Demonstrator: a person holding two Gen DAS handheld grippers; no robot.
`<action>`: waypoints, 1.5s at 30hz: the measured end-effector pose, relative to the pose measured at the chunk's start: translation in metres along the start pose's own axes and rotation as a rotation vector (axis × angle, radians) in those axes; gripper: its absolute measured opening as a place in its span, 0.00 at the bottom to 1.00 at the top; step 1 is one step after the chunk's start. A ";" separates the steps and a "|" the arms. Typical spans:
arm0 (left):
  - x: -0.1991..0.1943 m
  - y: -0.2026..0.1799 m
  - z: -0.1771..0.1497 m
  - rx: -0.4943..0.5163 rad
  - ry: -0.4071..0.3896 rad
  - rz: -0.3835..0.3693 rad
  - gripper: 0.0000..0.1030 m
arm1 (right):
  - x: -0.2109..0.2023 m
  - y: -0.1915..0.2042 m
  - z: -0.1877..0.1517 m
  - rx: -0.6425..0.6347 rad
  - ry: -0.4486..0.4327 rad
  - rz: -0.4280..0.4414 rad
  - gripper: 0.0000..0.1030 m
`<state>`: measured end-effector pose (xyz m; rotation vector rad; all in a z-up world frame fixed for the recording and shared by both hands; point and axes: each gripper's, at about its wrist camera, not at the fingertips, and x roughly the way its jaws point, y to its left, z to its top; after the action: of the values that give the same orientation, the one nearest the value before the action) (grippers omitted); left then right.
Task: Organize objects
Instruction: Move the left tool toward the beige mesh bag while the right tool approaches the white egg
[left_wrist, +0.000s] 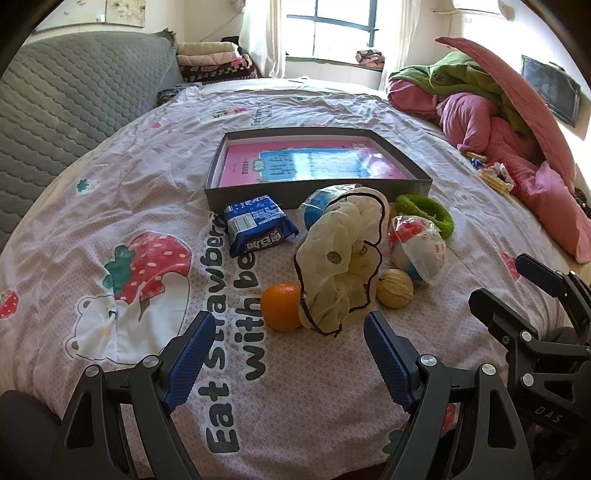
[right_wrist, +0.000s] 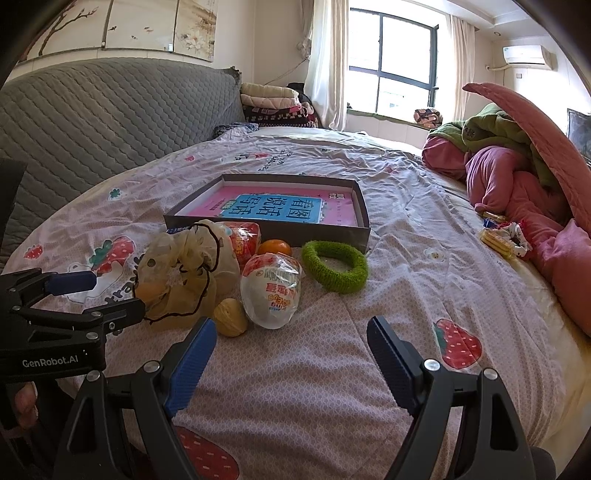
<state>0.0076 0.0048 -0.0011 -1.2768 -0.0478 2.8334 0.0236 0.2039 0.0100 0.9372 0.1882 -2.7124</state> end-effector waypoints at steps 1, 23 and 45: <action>0.000 0.000 0.000 0.001 0.000 0.000 0.81 | 0.000 0.000 0.000 0.000 0.000 0.001 0.81; -0.004 -0.005 0.000 0.007 -0.011 -0.002 0.81 | -0.004 -0.001 -0.002 0.001 -0.004 0.004 0.81; 0.000 -0.002 0.002 0.000 -0.041 -0.013 0.81 | 0.005 -0.005 -0.003 0.033 -0.004 0.033 0.81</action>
<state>0.0061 0.0071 0.0004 -1.2133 -0.0576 2.8484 0.0203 0.2086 0.0050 0.9364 0.1261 -2.6951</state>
